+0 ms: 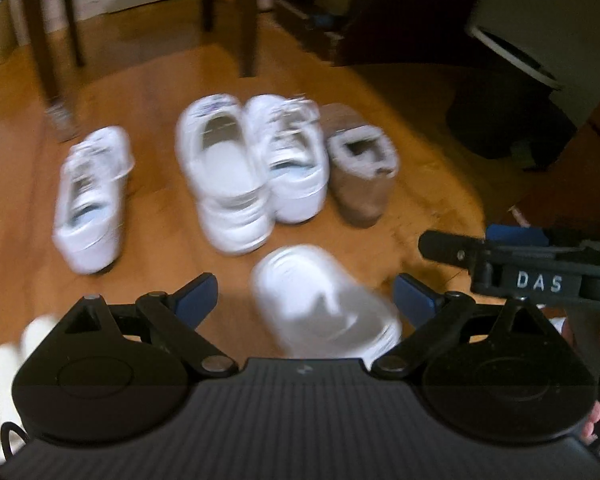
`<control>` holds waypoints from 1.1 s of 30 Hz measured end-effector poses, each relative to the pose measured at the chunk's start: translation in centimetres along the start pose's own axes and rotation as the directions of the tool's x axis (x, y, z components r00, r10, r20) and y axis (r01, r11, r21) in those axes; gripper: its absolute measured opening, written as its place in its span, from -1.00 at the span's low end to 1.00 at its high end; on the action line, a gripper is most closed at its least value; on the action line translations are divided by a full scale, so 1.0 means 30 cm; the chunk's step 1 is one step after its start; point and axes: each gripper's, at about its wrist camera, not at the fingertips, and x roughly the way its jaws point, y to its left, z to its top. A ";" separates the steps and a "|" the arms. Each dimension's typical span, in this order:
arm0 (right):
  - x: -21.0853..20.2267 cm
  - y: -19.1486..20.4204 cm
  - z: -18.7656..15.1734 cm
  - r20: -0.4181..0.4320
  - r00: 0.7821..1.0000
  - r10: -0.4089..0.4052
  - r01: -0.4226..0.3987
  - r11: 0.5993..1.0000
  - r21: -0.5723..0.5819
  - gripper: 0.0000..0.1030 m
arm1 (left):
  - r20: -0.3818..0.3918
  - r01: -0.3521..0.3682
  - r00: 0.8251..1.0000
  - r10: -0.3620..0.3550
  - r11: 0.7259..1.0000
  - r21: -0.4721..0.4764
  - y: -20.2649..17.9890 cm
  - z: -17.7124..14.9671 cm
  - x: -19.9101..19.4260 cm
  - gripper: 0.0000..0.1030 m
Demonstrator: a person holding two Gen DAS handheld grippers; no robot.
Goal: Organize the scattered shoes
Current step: 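Move the left tool to the tan fleece-lined slipper, then close the left gripper on the heel of the tan slipper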
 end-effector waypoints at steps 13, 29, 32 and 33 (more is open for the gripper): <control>0.145 -0.245 0.037 -0.070 0.990 -0.122 0.139 0.929 0.342 0.73 | -0.002 0.041 0.999 -0.041 0.996 -0.083 -0.044 0.222 0.377 0.86; 0.054 -0.311 -0.071 -0.066 0.987 -0.145 0.159 0.915 0.370 0.75 | -0.165 -0.104 0.984 0.063 0.962 -0.253 -0.267 0.332 0.637 1.00; 0.050 -0.340 -0.079 -0.067 0.987 -0.144 0.158 0.905 0.396 0.75 | -0.171 -0.083 0.985 0.035 0.956 -0.283 -0.285 0.323 0.636 1.00; 0.049 -0.345 -0.083 -0.068 0.987 -0.143 0.158 0.903 0.400 0.75 | -0.171 -0.080 0.985 0.028 0.949 -0.306 -0.285 0.320 0.639 1.00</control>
